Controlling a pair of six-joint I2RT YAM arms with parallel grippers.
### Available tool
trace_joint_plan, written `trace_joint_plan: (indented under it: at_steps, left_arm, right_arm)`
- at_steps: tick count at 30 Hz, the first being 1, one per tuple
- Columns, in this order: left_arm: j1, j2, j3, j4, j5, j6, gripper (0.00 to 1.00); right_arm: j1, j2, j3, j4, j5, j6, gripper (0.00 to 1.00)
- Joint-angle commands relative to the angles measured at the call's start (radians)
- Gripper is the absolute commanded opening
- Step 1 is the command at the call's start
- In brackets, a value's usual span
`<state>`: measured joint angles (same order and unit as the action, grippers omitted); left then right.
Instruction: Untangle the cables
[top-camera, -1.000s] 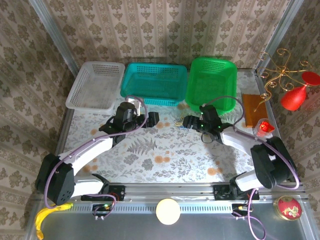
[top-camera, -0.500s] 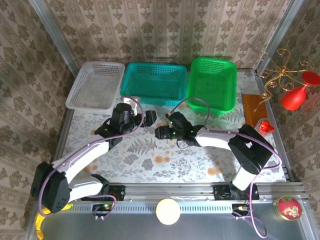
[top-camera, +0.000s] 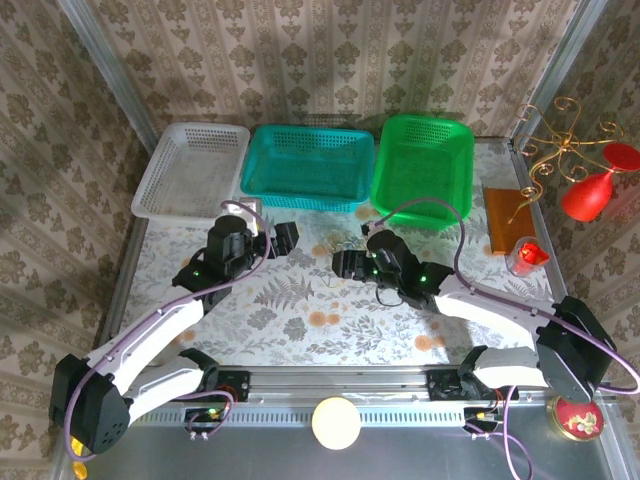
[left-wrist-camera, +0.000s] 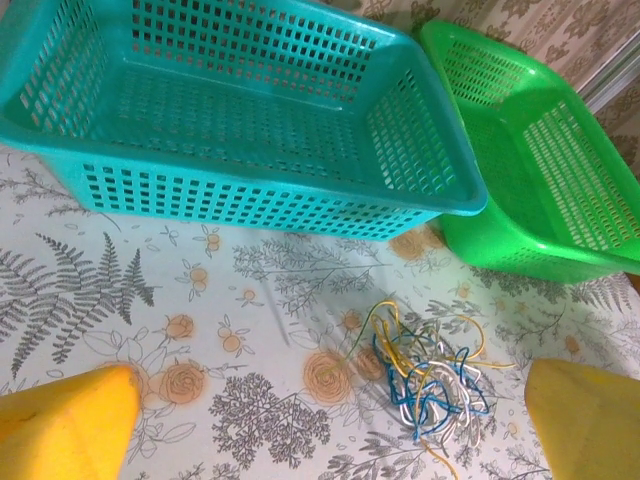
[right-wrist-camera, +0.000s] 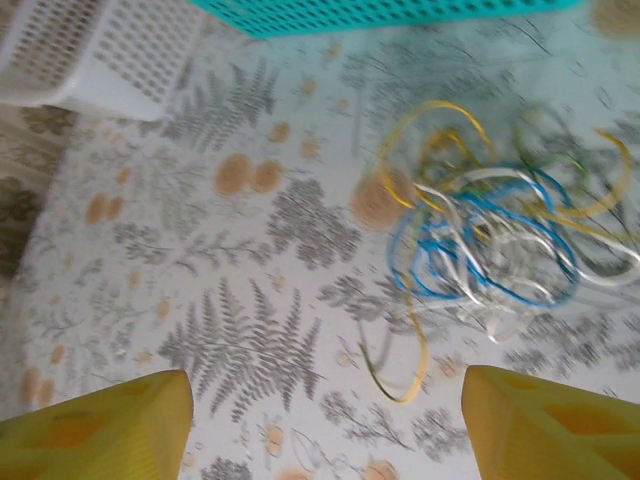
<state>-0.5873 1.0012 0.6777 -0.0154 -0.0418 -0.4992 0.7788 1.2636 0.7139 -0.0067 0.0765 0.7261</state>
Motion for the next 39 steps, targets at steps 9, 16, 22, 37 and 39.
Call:
trace_joint_plan:
  at_steps: [9, 16, 22, 37, 39]
  left_arm:
    - [0.011, 0.037, -0.029, 0.012, 0.009, -0.019, 1.0]
    - [0.012, 0.043, -0.039, 0.019, 0.013, -0.028, 1.0]
    - [0.013, 0.051, -0.039, 0.023, 0.013, -0.029, 1.0]
    - [0.021, 0.072, -0.052, 0.029, 0.039, -0.018, 1.0]
    - [0.025, 0.068, -0.069, 0.042, 0.045, -0.016, 1.0]
  right_arm:
    - [0.013, 0.222, -0.016, 0.092, -0.007, 0.084, 0.53]
    - [0.031, 0.353, 0.027, 0.164, -0.01, 0.113, 0.49]
    - [0.043, 0.417, 0.06, 0.188, -0.036, 0.124, 0.35]
    - [0.048, 0.1, 0.205, -0.084, -0.147, -0.034, 0.0]
    - [0.028, 0.072, 0.238, -0.11, -0.181, -0.048, 0.0]
